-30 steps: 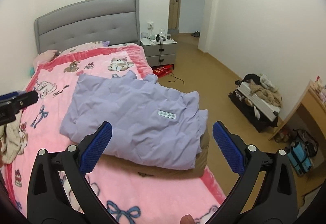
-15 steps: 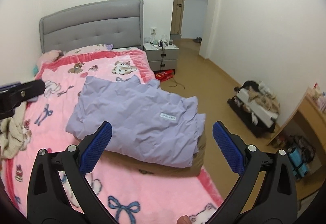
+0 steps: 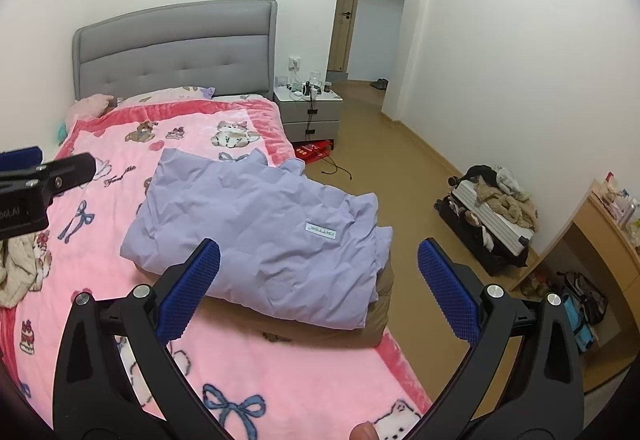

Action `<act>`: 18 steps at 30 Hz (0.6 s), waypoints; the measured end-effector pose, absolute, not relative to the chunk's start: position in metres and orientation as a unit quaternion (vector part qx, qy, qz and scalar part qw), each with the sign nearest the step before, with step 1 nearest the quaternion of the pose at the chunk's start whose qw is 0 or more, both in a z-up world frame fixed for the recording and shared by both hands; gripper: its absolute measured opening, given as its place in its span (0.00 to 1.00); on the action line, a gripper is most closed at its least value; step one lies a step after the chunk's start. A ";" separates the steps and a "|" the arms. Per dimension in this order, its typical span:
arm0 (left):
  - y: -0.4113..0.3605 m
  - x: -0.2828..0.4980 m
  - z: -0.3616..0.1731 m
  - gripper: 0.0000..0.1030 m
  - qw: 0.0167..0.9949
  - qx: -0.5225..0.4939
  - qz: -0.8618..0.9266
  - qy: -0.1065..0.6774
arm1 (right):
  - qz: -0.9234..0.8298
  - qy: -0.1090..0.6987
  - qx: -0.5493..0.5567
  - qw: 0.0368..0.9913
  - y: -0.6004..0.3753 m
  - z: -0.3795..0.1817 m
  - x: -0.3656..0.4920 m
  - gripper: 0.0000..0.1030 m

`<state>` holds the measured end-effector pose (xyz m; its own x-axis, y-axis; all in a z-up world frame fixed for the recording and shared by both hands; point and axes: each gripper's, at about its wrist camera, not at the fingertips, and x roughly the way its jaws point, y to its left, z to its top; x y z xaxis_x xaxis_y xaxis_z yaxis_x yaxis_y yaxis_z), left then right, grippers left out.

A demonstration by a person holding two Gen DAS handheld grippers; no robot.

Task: Fold large clothes

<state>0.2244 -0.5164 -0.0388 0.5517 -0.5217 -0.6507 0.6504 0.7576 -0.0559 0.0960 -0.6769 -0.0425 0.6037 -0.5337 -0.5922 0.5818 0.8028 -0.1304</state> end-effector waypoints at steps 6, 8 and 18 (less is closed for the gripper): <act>-0.516 0.221 -0.041 0.95 0.875 0.105 -0.337 0.332 | -0.308 0.316 0.048 0.896 -0.679 -0.041 0.095 0.92; -0.517 0.221 -0.041 0.95 0.875 0.104 -0.336 0.332 | -0.308 0.316 0.047 0.896 -0.678 -0.041 0.095 0.92; -0.513 0.216 -0.043 0.95 0.875 0.108 -0.340 0.327 | -0.307 0.317 0.035 0.897 -0.677 -0.038 0.100 0.92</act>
